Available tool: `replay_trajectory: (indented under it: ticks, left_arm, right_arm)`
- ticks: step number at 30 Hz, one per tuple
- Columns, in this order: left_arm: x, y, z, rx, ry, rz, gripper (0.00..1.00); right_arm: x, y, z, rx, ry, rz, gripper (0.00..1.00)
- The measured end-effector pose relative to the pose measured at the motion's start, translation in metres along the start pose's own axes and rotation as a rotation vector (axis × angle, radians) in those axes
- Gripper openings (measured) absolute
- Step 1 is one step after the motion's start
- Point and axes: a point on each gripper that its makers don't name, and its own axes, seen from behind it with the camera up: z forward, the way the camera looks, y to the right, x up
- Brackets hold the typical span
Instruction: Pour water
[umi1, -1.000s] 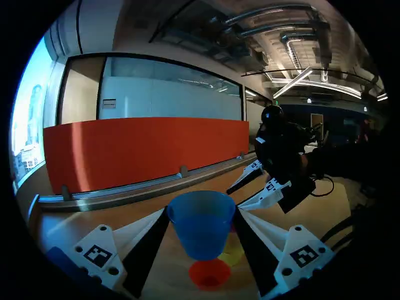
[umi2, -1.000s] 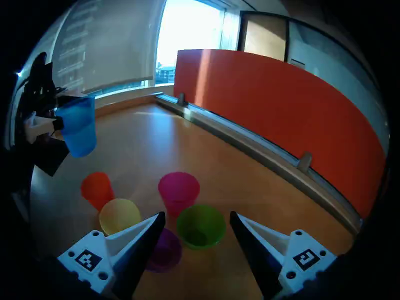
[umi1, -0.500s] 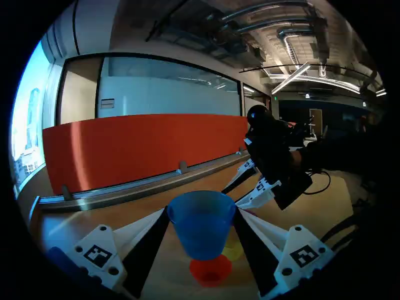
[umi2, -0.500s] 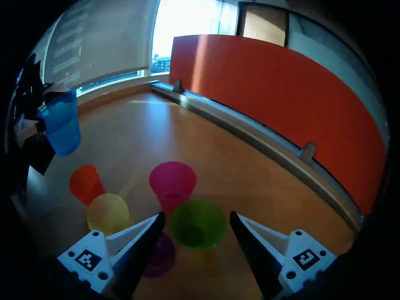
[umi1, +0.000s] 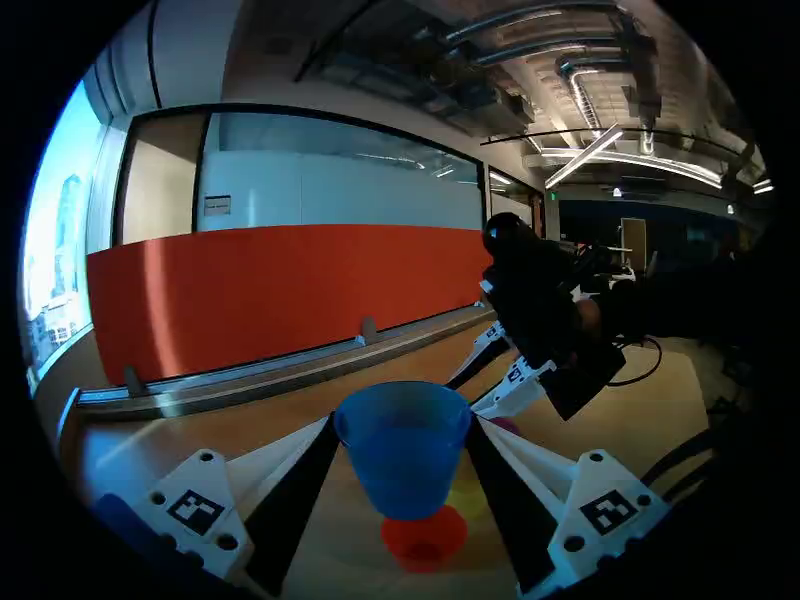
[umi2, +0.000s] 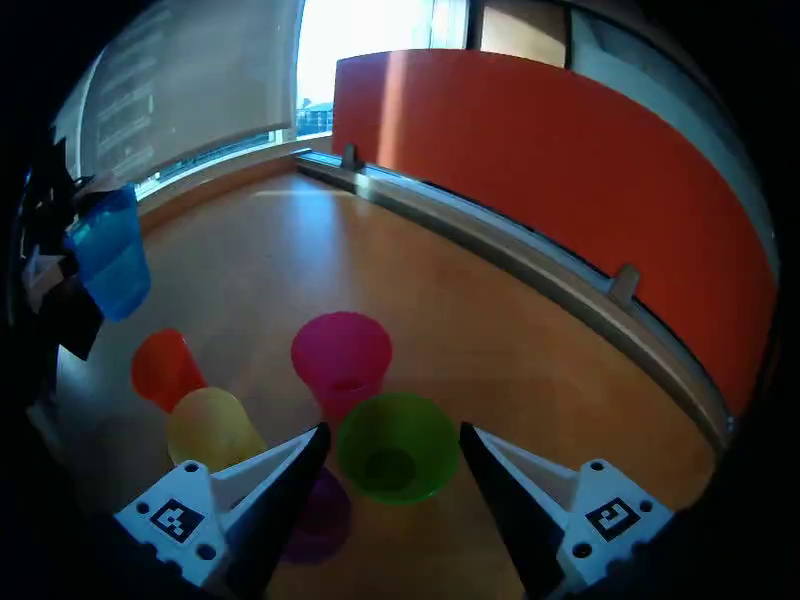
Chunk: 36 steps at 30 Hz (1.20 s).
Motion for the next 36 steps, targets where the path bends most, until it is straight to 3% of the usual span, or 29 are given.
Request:
replay_trajectory:
  ticks: [9, 26, 36]
  left_arm:
    - [0.0, -0.003, -0.002, 0.0, 0.003, -0.006, 0.88]
    - [-0.006, -0.006, -0.002, 0.003, 0.0, -0.014, 0.88]
    - [-0.003, -0.008, -0.001, 0.012, 0.005, -0.02, 0.88]
  right_arm:
    - [-0.005, 0.002, 0.006, -0.013, -0.047, 0.001, 1.0]
    - [-0.015, 0.003, 0.011, -0.013, -0.119, 0.068, 0.97]
    - [-0.005, 0.006, 0.008, -0.015, -0.071, 0.075, 0.95]
